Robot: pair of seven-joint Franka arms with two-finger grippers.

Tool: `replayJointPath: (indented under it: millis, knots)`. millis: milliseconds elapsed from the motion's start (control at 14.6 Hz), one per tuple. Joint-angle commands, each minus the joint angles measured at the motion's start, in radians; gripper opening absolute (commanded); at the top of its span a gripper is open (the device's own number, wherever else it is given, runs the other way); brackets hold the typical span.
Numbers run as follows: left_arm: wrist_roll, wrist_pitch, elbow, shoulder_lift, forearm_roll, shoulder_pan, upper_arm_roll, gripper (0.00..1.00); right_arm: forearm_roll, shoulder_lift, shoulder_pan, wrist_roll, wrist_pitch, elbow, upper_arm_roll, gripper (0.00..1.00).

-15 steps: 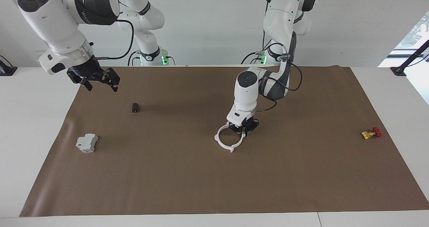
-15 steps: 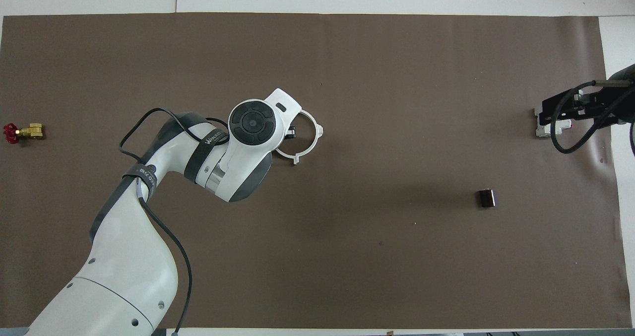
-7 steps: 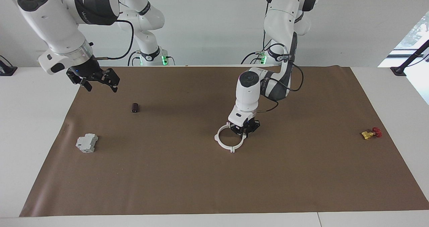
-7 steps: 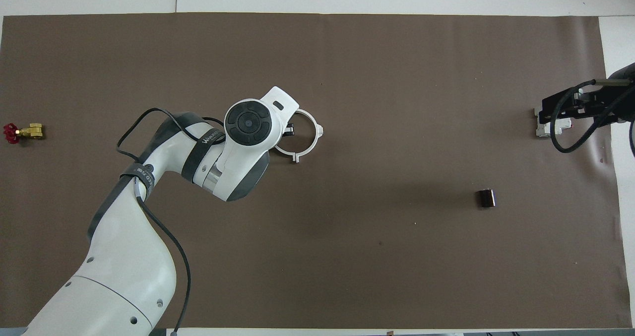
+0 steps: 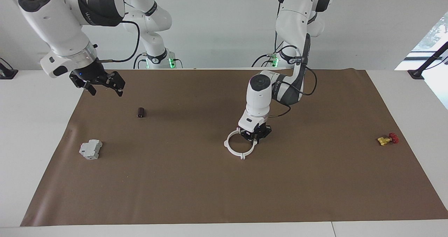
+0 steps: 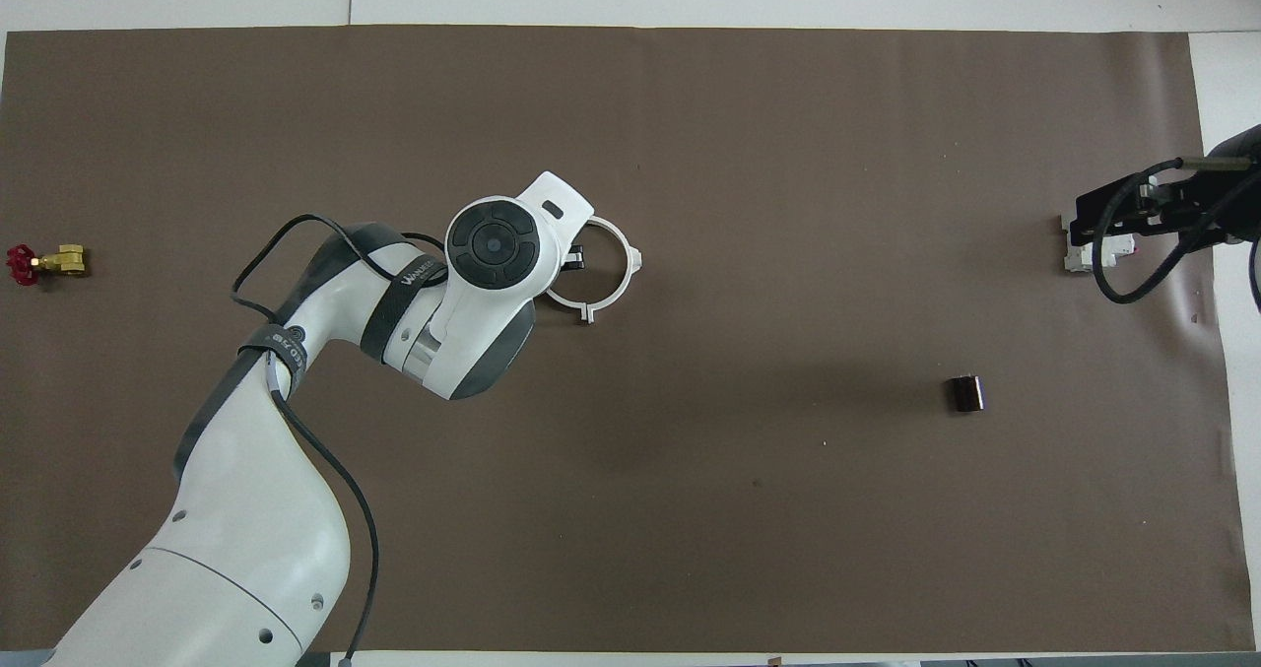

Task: Assemble drain pipe with both arms
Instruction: 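Press the left gripper's clamp half against the placed half to close the ring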

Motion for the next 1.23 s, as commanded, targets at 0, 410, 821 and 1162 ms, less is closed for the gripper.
replayJointPath:
  millis: [0, 410, 821, 1162]
  knots:
    - [-0.013, 0.030, -0.045, -0.021, 0.034, -0.002, 0.002, 0.00, -0.012, -0.018, -0.009, -0.018, 0.022, -0.025, 0.009, 1.00]
    - [-0.015, 0.039, -0.055, -0.022, 0.034, -0.005, 0.001, 0.00, -0.012, -0.018, -0.011, -0.022, 0.022, -0.023, 0.009, 1.00]
    - [-0.013, 0.041, -0.057, -0.022, 0.034, -0.008, 0.001, 0.00, -0.012, -0.018, -0.012, -0.023, 0.020, -0.023, 0.009, 1.00]
    - [-0.012, 0.055, -0.057, -0.022, 0.034, -0.006, 0.001, 0.59, -0.012, -0.019, -0.011, -0.022, 0.019, -0.023, 0.009, 1.00]
